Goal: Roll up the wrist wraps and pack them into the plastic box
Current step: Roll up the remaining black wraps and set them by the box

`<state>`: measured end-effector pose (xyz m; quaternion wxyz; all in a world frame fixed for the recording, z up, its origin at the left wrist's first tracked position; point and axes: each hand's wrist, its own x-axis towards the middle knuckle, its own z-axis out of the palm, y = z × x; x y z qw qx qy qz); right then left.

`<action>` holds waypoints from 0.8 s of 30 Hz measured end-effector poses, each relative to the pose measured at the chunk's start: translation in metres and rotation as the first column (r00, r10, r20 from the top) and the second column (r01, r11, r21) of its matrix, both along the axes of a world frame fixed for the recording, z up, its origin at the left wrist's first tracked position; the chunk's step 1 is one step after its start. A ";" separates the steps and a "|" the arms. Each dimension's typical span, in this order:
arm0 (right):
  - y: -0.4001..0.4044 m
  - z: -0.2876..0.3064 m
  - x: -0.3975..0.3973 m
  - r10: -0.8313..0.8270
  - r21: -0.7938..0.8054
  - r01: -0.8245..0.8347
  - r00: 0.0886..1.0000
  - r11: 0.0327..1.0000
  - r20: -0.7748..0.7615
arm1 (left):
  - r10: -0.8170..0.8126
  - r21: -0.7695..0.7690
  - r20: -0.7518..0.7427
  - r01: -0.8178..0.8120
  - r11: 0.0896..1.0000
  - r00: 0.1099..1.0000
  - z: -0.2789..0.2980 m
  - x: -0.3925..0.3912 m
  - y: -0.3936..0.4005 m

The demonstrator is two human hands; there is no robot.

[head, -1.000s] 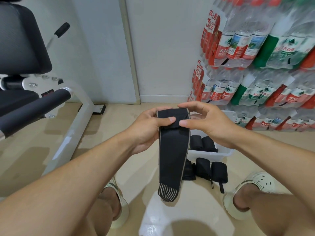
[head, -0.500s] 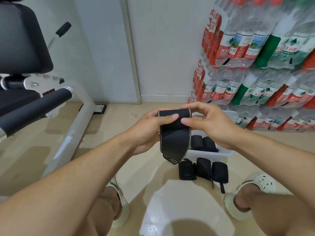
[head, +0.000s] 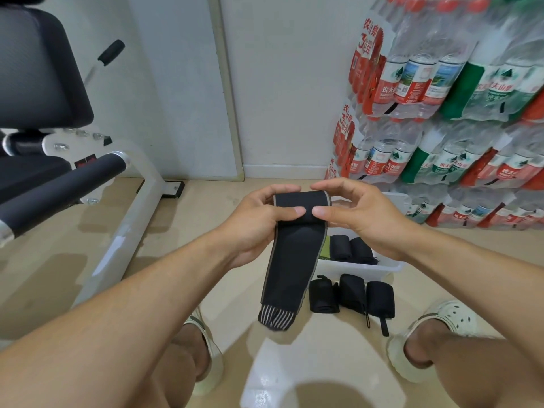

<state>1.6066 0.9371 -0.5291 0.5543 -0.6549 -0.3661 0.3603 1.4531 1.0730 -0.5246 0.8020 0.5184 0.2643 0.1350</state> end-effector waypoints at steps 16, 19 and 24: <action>0.001 -0.006 -0.013 0.013 -0.102 -0.012 1.000 0.995 0.011 | -0.003 0.049 -0.037 0.004 0.999 0.999 -0.004 0.000 -0.005; 0.005 -0.012 -0.021 0.019 -0.140 -0.009 0.997 0.990 0.070 | 0.013 0.091 -0.063 -0.007 0.996 0.998 -0.007 0.000 -0.005; 0.003 -0.015 -0.021 0.095 -0.226 -0.070 0.991 0.972 0.099 | 0.003 0.132 -0.105 0.011 0.991 0.994 -0.011 0.000 -0.007</action>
